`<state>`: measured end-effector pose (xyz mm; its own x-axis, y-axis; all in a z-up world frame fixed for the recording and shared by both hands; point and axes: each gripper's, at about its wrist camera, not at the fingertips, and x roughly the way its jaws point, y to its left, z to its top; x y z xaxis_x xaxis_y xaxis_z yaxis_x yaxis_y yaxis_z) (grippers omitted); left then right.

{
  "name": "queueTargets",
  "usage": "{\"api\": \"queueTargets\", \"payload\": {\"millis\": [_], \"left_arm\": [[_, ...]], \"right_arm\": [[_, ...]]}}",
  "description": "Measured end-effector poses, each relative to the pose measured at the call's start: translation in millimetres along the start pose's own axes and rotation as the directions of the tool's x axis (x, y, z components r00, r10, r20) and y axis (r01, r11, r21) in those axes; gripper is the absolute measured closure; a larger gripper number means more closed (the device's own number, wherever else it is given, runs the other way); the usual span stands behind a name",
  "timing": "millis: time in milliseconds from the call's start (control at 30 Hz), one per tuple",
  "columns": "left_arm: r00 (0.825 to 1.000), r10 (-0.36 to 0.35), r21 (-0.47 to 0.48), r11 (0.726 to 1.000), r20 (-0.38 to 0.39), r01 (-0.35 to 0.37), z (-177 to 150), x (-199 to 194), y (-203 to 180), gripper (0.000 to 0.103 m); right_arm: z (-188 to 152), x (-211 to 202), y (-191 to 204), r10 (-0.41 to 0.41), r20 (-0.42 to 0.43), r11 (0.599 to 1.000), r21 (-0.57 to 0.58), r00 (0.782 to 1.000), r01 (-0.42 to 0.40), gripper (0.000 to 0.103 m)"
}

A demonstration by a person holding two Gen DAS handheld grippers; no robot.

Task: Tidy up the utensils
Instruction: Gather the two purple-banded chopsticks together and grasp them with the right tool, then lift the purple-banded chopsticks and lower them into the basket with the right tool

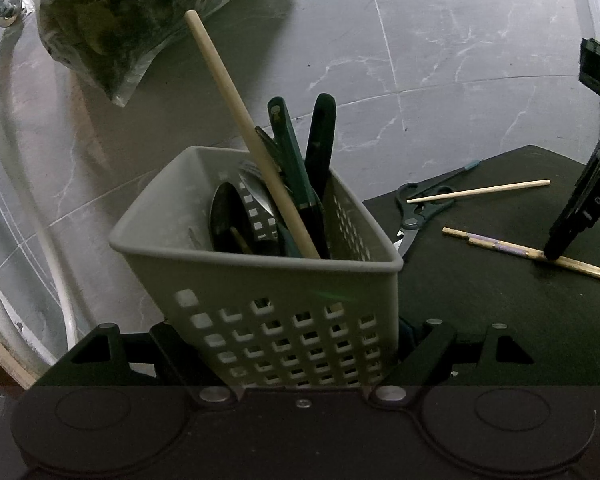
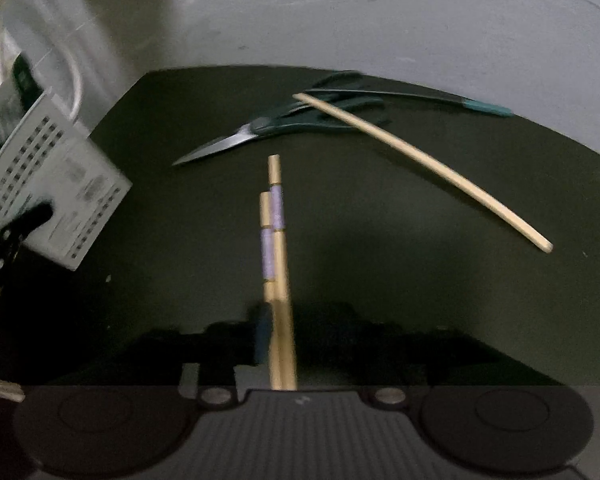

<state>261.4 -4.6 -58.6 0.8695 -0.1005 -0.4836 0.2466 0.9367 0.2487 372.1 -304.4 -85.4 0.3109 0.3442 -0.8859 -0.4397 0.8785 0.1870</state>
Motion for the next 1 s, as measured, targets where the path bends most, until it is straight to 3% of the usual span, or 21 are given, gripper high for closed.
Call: {"api": "queueTargets", "payload": {"millis": [133, 233, 300, 600, 633, 667, 800, 1000], "left_arm": [[1.0, 0.001, -0.003, 1.0, -0.001, -0.001, 0.2, 0.1, -0.2, 0.02], [1.0, 0.001, -0.004, 1.0, -0.001, -0.001, 0.1, -0.1, -0.2, 0.02], [1.0, 0.001, -0.005, 1.0, -0.001, -0.001, 0.1, -0.2, -0.2, 0.02], [1.0, 0.003, -0.013, 1.0, -0.003, -0.003, 0.8, 0.0, 0.6, 0.02], [1.0, 0.003, -0.016, 1.0, -0.003, -0.003, 0.9, -0.1, 0.7, 0.02], [1.0, 0.003, -0.018, 1.0, -0.002, -0.003, 0.6, -0.3, 0.8, 0.02], [1.0, 0.005, -0.024, 1.0, 0.001, -0.005, -0.7, -0.8, 1.9, 0.02], [1.0, 0.005, -0.018, 1.0, 0.003, -0.005, -1.8, -1.0, 1.8, 0.02]], "right_arm": [[7.4, 8.7, 20.8, 0.002, -0.037, 0.998, -0.069, 0.999, -0.004, 0.052], [9.9, 13.2, 40.1, -0.093, -0.043, 0.982, -0.169, 0.995, 0.084, 0.067], [11.7, 15.1, 46.2, -0.129, -0.052, 0.973, -0.199, 0.99, 0.117, 0.069], [30.4, 24.5, 49.0, -0.158, -0.166, 0.979, -0.154, 0.973, 0.133, 0.071], [30.2, 24.6, 49.4, -0.161, -0.168, 0.978, -0.163, 0.973, 0.134, 0.082], [29.5, 24.0, 49.4, -0.159, -0.161, 0.977, -0.165, 0.974, 0.133, 0.09], [23.3, 23.2, 54.5, -0.18, -0.136, 0.97, -0.187, 0.974, 0.153, 0.091], [10.7, 15.3, 47.9, -0.148, -0.057, 0.982, -0.125, 0.987, 0.14, 0.091]]}}
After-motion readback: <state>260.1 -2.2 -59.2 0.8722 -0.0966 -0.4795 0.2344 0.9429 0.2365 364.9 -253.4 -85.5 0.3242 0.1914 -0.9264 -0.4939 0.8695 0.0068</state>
